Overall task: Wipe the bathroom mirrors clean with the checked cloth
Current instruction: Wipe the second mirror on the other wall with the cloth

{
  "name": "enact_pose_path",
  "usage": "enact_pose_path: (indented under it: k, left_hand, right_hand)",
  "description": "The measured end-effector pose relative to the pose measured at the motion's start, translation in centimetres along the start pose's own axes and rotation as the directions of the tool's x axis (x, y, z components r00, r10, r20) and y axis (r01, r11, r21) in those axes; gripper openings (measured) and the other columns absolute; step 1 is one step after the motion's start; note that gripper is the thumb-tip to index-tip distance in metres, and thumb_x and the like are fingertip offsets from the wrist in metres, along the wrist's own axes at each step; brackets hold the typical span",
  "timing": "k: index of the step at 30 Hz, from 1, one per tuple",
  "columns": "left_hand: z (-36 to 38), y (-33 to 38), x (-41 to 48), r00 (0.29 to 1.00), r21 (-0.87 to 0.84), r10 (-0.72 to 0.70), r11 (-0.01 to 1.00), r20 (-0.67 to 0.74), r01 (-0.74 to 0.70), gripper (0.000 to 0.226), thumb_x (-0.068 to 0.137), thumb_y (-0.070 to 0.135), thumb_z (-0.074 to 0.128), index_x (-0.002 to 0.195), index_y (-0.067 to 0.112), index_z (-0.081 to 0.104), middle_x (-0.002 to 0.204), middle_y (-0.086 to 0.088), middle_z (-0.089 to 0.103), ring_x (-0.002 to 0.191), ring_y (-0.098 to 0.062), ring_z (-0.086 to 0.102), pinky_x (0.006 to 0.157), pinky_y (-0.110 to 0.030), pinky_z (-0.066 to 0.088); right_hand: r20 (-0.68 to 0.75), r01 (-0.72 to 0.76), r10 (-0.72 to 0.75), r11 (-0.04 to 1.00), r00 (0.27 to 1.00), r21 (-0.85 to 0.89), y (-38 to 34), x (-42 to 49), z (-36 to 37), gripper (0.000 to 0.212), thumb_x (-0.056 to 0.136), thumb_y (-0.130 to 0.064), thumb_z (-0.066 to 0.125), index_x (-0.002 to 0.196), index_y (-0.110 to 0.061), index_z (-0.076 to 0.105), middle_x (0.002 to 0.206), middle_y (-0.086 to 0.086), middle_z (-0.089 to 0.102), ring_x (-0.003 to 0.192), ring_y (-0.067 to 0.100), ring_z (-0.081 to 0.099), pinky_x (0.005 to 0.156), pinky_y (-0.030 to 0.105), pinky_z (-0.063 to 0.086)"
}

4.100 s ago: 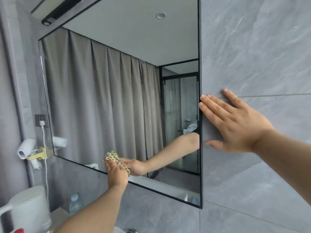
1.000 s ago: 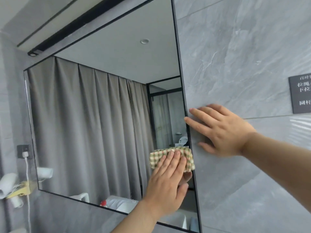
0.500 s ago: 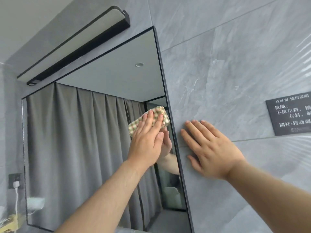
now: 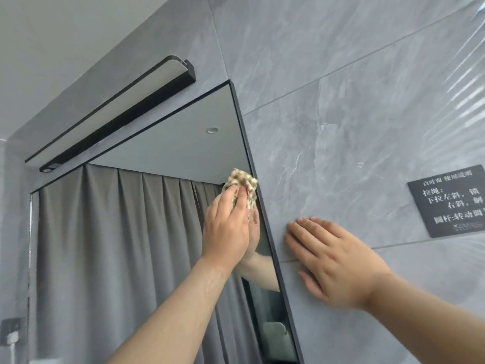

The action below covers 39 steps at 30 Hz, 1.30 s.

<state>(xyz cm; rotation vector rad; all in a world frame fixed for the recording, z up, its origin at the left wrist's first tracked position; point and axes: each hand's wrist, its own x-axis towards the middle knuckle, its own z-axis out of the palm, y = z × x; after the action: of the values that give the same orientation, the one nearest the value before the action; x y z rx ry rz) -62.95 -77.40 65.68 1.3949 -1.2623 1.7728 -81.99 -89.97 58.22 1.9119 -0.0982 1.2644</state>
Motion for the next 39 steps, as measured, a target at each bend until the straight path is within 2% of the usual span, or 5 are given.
enact_pose_path:
  k: [4, 9, 15, 22, 39]
  left_hand:
    - [0.8, -0.5, 0.8, 0.995, -0.081, 0.075, 0.994, -0.059, -0.079, 0.038, 0.095, 0.014, 0.047, 0.126, -0.001, 0.065, 0.133, -0.020, 0.060, 0.123, -0.029, 0.049, 0.103, -0.045, 0.041]
    - [-0.5, -0.4, 6.5, 0.984, -0.168, -0.168, 0.970, 0.053, 0.175, 0.040, 0.099, 0.012, 0.046, 0.137, 0.004, 0.057, 0.148, -0.015, 0.049, 0.132, -0.035, 0.045, 0.113, -0.037, 0.029]
    - [-1.6, -2.8, 15.7, 0.949, -0.101, -0.275, 0.951, 0.155, 0.292, 0.046, 0.104, 0.016, 0.040, 0.150, 0.015, 0.043, 0.157, -0.003, 0.036, 0.141, -0.025, 0.032, 0.114, -0.025, 0.022]
    - [-1.9, -3.6, 22.4, 0.933, 0.029, -0.267, 0.963, 0.242, 0.268, 0.041, 0.103, 0.016, 0.039, 0.143, 0.012, 0.050, 0.144, -0.010, 0.039, 0.133, -0.031, 0.035, 0.111, -0.037, 0.030]
    - [-2.3, -1.2, 8.3, 0.982, -0.248, -0.119, 0.956, 0.149, 0.154, 0.038, 0.094, 0.008, 0.062, 0.132, 0.007, 0.062, 0.106, 0.006, 0.046, 0.106, -0.017, 0.041, 0.098, -0.021, 0.027]
  right_hand:
    - [0.018, -0.004, 0.004, 1.000, 1.000, 0.006, 0.0, -0.1, 0.2, 0.065, 0.080, -0.044, 0.055, 0.128, -0.001, 0.061, 0.132, 0.019, 0.060, 0.120, 0.038, 0.057, 0.108, 0.046, 0.033]
    - [0.007, -0.009, 0.009, 1.000, 1.000, -0.007, 0.0, 0.0, 0.2, 0.065, 0.081, -0.045, 0.053, 0.128, -0.001, 0.061, 0.132, 0.020, 0.059, 0.120, 0.038, 0.057, 0.109, 0.046, 0.032]
    - [-0.022, -0.033, 0.032, 0.999, 0.999, -0.028, 0.0, 0.0, 0.3, 0.068, 0.080, -0.045, 0.056, 0.131, -0.001, 0.059, 0.137, 0.021, 0.057, 0.123, 0.036, 0.056, 0.110, 0.046, 0.030]
    - [-0.007, -0.029, 0.029, 0.999, 1.000, -0.033, -0.1, -0.1, 0.3, 0.068, 0.081, -0.045, 0.054, 0.131, -0.001, 0.059, 0.137, 0.021, 0.057, 0.122, 0.037, 0.057, 0.109, 0.046, 0.030]
    - [-0.012, -0.021, 0.021, 0.999, 1.000, -0.044, 0.0, 0.0, 0.4, 0.068, 0.080, -0.045, 0.054, 0.130, -0.001, 0.060, 0.135, 0.022, 0.058, 0.120, 0.037, 0.059, 0.107, 0.047, 0.034]
